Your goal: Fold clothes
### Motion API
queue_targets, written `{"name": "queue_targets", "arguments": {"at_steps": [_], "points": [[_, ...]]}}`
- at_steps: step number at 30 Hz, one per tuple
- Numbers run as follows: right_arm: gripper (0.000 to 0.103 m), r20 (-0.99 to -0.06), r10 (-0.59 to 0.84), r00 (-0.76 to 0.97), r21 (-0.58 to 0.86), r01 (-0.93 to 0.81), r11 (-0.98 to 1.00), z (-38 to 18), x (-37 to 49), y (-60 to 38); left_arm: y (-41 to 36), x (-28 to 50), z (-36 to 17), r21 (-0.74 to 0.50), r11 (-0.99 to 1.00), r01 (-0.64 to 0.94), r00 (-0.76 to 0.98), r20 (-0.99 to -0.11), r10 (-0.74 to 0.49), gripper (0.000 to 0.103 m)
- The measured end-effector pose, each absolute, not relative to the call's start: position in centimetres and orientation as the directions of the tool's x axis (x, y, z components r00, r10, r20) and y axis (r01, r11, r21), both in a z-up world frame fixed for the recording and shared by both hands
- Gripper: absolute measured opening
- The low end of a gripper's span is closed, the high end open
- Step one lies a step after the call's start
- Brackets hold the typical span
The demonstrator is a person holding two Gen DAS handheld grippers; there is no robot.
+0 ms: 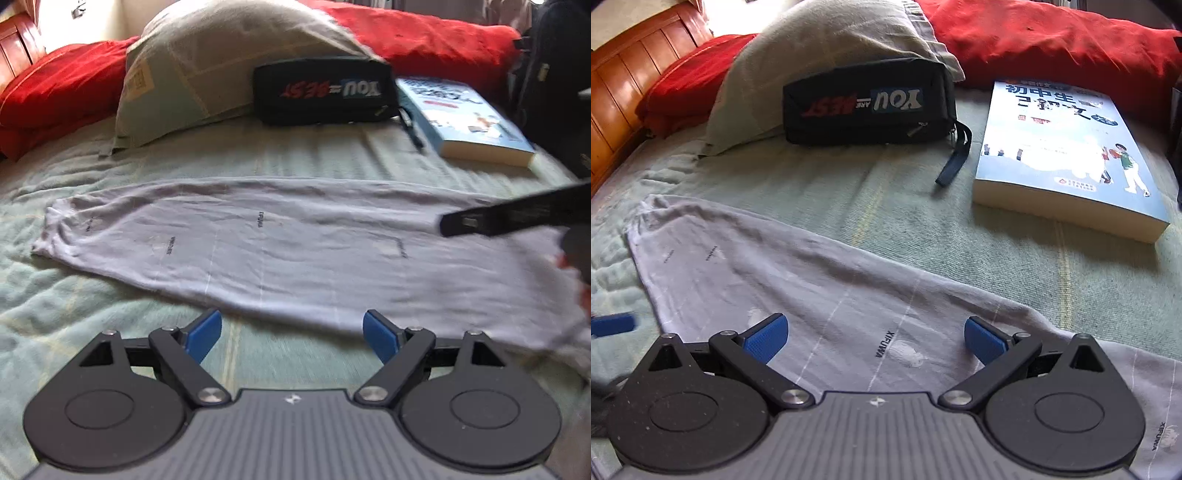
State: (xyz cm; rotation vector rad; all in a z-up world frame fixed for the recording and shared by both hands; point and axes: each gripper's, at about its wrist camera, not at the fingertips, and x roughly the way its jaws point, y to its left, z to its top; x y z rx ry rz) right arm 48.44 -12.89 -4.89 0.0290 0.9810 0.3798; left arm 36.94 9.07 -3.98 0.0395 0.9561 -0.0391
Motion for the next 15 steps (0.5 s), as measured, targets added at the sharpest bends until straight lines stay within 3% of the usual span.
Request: {"name": "queue_targets", "arguments": {"at_steps": [8,15], "points": [[0.103,-0.759,0.405,0.51,0.267,-0.324,0.908,-2.3,47.4,-12.4,9.6,28.2,-1.4,-0.068,0.997,0.038,0.586,-0.807,-0.078,0.09],[0.103,-0.798,0.383,0.465,0.273,-0.288,0.918,-0.5,47.0,-17.1,6.8,24.2,-2.1,0.1,0.994,0.037,0.666,-0.744,0.05,0.09]]}}
